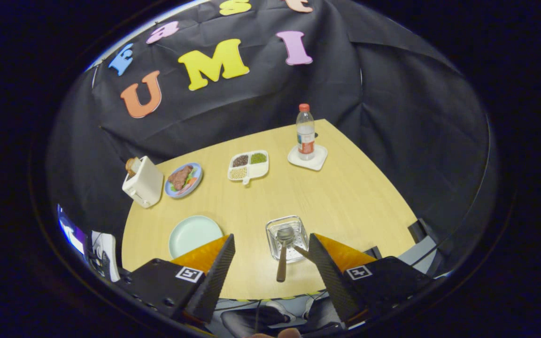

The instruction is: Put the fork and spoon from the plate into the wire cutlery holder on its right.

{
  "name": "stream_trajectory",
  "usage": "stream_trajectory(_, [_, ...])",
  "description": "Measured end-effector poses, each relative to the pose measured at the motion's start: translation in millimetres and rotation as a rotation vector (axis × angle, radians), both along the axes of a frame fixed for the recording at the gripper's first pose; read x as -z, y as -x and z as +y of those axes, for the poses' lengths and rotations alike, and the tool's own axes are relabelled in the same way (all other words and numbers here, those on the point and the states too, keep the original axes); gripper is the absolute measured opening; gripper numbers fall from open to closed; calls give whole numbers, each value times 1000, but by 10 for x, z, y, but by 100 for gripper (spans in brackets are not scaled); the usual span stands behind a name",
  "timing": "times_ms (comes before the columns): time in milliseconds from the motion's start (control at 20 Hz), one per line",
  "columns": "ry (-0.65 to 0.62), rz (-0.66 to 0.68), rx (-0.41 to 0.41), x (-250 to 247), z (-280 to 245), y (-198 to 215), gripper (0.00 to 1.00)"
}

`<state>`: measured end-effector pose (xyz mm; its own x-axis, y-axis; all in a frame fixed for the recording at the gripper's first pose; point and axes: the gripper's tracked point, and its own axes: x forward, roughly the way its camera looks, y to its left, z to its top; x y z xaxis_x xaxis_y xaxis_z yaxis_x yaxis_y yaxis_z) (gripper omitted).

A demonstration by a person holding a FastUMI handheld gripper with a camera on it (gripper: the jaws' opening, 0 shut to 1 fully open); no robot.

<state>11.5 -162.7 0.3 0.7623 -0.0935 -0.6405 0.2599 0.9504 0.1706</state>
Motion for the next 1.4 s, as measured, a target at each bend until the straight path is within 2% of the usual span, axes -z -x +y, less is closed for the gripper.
stream_trajectory(200, [7, -222, -43, -464, 378, 43, 95])
stream_trajectory(500, [289, -626, -80, -1316, 865, 369, 96])
stream_trajectory(700, [296, -790, -74, -1478, 1197, 595, 96])
stream_trajectory(900, [400, -862, -80, -1438, 1425, 673, 96])
stream_trajectory(1150, [354, -884, -53, -1359, 1500, 719, 96])
stream_trajectory(1400, [364, -876, -37, -1321, 1499, 706, 95])
